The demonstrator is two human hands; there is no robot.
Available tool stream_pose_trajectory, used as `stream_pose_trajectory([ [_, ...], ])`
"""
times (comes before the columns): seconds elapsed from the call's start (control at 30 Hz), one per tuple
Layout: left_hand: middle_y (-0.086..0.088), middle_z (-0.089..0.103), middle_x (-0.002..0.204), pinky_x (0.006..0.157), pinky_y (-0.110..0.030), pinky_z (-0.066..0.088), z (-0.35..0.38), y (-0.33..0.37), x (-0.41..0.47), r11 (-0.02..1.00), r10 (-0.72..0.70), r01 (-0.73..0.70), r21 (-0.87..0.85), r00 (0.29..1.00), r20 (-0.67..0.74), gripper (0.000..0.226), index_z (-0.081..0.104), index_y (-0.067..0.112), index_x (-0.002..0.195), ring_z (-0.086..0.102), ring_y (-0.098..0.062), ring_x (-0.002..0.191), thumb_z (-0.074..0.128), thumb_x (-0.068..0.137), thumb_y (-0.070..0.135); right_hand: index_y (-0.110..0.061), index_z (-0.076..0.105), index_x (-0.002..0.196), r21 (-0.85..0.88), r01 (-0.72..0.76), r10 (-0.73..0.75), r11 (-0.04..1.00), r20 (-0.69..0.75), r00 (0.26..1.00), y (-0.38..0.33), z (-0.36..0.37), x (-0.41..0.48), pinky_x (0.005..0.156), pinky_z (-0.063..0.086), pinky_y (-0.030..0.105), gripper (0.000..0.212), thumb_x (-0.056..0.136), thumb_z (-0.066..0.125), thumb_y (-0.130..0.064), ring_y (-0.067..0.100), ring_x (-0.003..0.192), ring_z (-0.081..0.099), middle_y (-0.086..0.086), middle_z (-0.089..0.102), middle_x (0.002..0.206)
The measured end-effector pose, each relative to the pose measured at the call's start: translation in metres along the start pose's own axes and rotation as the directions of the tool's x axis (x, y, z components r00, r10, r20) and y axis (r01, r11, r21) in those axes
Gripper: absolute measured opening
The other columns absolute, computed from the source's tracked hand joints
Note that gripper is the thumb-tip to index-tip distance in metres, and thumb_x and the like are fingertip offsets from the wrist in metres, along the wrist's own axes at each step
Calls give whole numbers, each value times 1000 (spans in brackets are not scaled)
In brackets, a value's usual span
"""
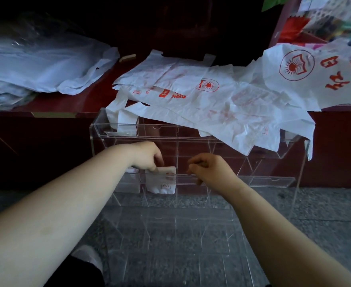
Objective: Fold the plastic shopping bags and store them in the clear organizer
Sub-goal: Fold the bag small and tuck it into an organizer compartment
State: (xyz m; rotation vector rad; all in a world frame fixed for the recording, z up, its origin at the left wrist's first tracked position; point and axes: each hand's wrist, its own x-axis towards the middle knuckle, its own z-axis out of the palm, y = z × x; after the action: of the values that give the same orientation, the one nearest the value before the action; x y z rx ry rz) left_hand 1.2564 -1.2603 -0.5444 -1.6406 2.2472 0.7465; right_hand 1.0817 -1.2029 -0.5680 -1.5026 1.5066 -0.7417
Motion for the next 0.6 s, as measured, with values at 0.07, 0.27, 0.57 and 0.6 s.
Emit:
stream_pose_trajectory([
  [0.07, 0, 62, 115, 90, -29, 47, 2, -3, -1, 1000, 3, -4, -18, 999, -44, 33, 62, 15, 116, 57, -17, 106, 63, 83, 12, -11, 60, 98, 1, 5, -5, 1000, -1, 1000, 1, -1, 2, 48, 42, 8, 11, 90, 53, -11, -1, 42, 51, 14, 68, 99],
  [0.27, 2, 66, 108, 79, -22, 45, 8, -8, -6, 998, 24, -32, -56, 989, -145, 25, 67, 16, 108, 57, -8, 91, 58, 85, 8, -14, 59, 94, -11, 4, -4, 1000, -11, 1000, 4, -1, 5, 48, 42, 8, 8, 90, 53, -11, -8, 37, 49, 12, 68, 98],
  [0.57, 7, 61, 117, 93, -26, 41, 19, -22, -55, 977, -9, -96, -190, 873, -488, 24, 65, 22, 110, 53, -11, 110, 60, 86, 21, -16, 60, 96, -104, 45, -48, 994, -21, 999, -3, -1, -3, 53, 43, 9, 9, 89, 54, -13, 0, 51, 54, 5, 68, 94],
  [0.6, 7, 61, 118, 92, -26, 40, 23, -25, -61, 978, -2, -111, -175, 841, -541, 24, 65, 22, 110, 53, -12, 112, 59, 87, 20, -14, 61, 100, -127, 55, -59, 990, -23, 998, -5, 0, -6, 58, 45, 13, 13, 89, 54, -14, 1, 57, 54, 3, 66, 93],
])
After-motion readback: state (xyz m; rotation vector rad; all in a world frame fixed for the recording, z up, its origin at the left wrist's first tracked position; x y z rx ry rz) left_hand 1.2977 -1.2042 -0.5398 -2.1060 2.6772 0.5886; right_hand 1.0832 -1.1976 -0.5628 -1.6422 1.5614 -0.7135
